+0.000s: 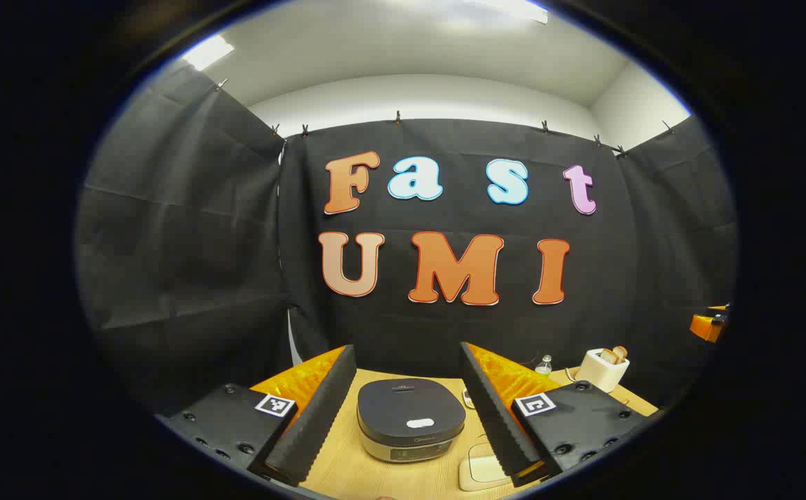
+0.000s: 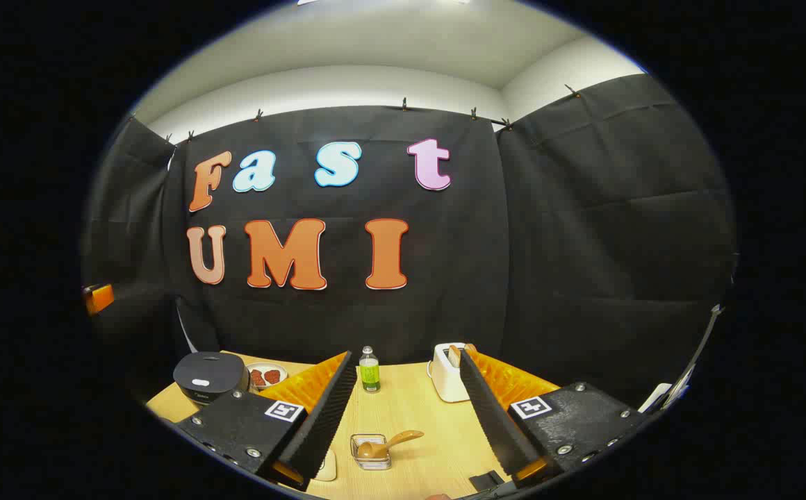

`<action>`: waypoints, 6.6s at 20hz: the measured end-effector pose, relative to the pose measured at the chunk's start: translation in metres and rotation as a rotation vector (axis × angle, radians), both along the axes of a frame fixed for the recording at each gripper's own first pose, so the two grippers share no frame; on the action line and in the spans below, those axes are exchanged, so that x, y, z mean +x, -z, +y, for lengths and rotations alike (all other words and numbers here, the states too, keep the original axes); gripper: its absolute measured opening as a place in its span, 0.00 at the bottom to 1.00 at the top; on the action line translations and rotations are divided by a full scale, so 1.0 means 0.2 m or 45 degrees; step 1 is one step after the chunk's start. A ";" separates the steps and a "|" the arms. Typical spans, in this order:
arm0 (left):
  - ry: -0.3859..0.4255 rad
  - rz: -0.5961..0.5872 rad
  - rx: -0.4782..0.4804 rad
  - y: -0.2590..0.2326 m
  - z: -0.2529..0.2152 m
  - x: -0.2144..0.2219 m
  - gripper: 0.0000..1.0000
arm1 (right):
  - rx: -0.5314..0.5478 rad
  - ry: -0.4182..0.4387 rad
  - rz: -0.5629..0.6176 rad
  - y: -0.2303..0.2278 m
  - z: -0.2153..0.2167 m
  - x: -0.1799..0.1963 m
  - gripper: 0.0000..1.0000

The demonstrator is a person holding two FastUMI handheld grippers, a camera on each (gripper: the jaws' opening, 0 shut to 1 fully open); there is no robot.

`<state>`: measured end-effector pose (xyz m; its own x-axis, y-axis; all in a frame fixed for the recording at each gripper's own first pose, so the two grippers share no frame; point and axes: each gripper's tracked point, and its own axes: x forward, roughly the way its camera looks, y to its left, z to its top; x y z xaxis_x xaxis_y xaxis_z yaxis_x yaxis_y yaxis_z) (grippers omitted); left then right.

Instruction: Close the left gripper, press the button to open the rice cooker; take a wooden spoon from the chopstick holder with the right hand, scoop a spoonful of rice and pour it into the rice cooker, then put the wooden spoon back into the chopstick holder.

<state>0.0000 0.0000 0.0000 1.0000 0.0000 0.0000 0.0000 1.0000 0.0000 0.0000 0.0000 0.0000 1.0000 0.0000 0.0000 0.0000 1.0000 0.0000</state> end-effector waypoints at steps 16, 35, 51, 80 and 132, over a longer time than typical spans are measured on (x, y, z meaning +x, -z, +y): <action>-0.030 0.012 0.016 0.00 0.00 -0.01 0.99 | -0.024 0.022 -0.002 0.00 -0.04 -0.01 0.93; 0.046 0.030 0.102 0.05 -0.07 0.02 0.23 | -0.059 0.022 0.020 0.02 -0.02 0.03 0.93; 0.233 0.381 -0.071 0.54 -0.27 0.44 0.01 | -0.080 0.029 0.099 0.13 0.00 0.04 0.93; 0.193 0.831 -0.215 1.43 -0.14 0.71 0.06 | -0.096 0.111 0.241 0.32 -0.16 -0.01 0.93; -0.429 0.241 -0.007 0.20 0.47 0.00 0.97 | 0.911 -0.144 0.657 1.55 0.06 0.69 0.54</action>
